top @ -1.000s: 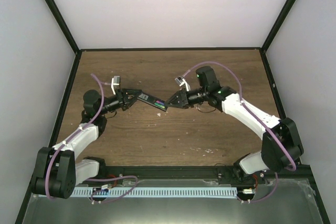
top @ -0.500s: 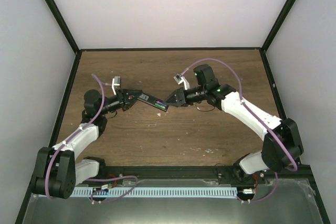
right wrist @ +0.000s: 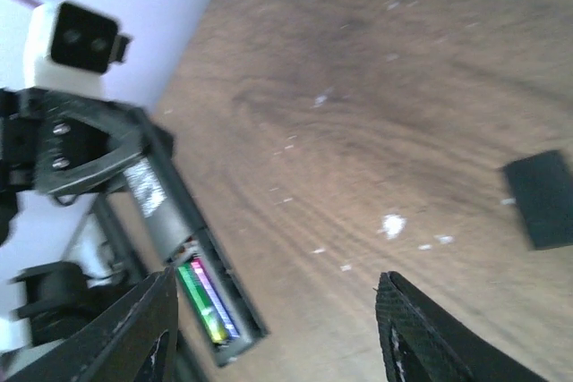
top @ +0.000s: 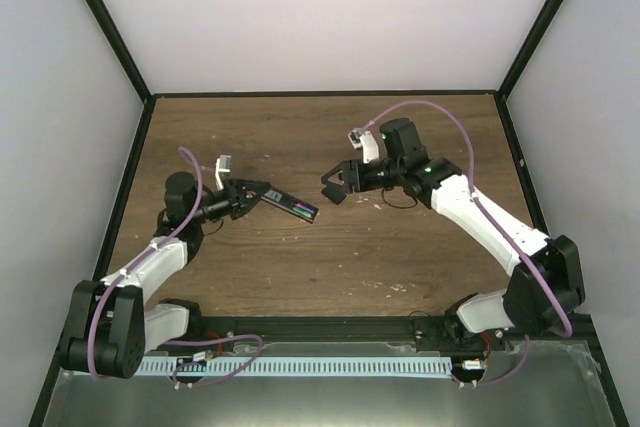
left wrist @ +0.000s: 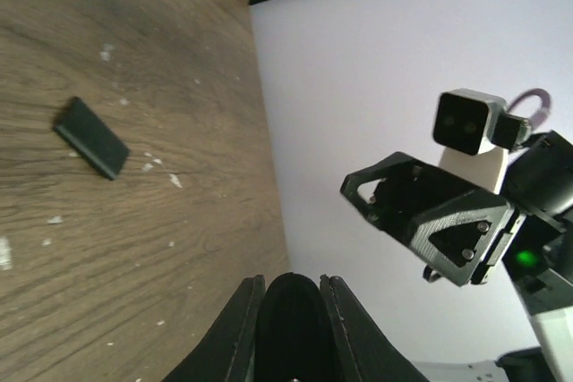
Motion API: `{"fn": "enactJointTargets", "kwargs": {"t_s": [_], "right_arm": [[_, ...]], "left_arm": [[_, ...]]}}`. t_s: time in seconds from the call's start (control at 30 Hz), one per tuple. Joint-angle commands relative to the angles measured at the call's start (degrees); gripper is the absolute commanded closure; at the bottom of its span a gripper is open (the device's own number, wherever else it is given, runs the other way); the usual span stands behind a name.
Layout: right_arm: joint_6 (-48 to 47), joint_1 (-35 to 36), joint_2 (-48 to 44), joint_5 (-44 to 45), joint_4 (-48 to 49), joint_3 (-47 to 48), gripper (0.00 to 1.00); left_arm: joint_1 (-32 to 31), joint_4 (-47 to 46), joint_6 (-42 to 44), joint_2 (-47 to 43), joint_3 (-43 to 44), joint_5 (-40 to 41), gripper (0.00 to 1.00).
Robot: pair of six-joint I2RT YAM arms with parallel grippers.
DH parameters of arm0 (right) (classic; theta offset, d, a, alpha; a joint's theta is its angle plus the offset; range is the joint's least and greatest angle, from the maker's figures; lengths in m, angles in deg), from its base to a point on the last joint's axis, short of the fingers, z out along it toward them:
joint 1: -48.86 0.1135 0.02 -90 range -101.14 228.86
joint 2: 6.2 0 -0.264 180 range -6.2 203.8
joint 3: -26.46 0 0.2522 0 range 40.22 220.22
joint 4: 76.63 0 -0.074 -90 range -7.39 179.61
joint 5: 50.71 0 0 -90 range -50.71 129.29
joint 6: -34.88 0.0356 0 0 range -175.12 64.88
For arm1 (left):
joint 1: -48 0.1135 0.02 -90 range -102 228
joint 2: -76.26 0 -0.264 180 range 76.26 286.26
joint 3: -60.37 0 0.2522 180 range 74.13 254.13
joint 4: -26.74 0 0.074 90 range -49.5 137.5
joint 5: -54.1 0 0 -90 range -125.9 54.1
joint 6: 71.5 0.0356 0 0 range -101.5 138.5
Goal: Load the batteries into the remote control
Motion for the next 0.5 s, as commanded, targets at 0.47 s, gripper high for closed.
{"fn": "enactJointTargets", "kwargs": {"t_s": [0.47], "right_arm": [[-15.6, -0.9, -4.6, 26.3, 1.4, 3.0, 0.31]], "left_arm": [[4.3, 17.7, 12.5, -11.2, -3.9, 12.8, 1.00]]}}
